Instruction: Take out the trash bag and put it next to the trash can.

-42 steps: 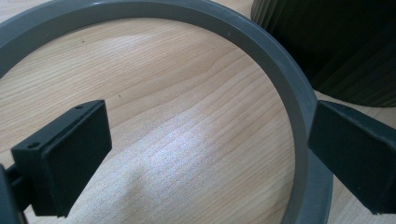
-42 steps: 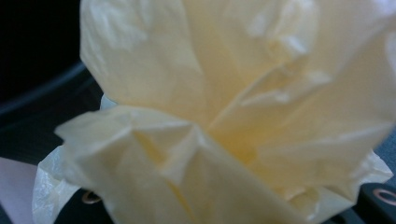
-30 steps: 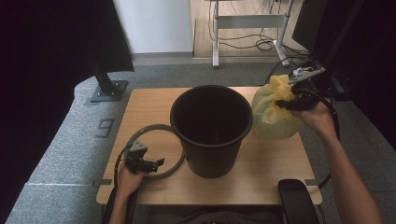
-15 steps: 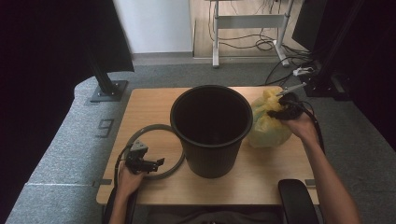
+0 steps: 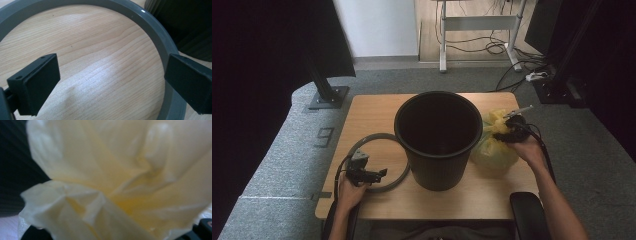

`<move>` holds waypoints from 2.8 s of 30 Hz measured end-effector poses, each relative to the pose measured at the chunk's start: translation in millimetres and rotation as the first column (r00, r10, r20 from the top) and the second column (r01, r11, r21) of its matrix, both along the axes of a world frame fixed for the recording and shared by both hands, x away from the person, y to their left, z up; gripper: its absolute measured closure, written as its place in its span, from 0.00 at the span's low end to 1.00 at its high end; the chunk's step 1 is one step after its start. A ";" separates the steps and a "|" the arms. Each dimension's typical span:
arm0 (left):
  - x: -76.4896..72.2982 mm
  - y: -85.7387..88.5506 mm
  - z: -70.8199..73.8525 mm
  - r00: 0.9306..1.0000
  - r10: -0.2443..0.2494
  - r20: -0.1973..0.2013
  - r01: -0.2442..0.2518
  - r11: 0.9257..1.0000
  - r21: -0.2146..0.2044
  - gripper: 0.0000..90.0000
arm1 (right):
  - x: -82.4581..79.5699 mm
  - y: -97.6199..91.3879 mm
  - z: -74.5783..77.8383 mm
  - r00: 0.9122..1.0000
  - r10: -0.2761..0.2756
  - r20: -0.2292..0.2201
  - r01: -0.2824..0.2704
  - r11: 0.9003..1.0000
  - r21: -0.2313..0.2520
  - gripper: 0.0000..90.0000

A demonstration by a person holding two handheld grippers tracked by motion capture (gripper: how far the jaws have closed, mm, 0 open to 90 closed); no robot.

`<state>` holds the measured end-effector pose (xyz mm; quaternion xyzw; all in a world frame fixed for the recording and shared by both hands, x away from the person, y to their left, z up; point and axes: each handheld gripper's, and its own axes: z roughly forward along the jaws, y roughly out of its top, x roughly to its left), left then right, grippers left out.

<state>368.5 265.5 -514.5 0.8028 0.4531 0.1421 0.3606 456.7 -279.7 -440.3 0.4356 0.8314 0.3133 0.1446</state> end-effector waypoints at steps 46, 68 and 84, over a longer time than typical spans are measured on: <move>16.4 -12.6 -11.5 0.998 0.033 -0.047 -0.025 0.986 0.168 0.03 | 81.8 13.5 -64.5 0.971 -0.237 -0.042 0.236 0.971 -0.044 0.00; 15.0 -15.1 -11.4 0.999 0.038 -0.033 -0.031 0.981 0.190 0.02 | 23.7 -4.0 -14.6 0.982 -0.189 0.030 0.190 0.981 -0.041 0.47; 15.8 -14.4 -11.9 0.998 0.044 -0.039 -0.036 0.982 0.186 0.04 | 57.5 12.1 -41.7 0.967 -0.238 0.090 0.242 0.969 -0.037 0.38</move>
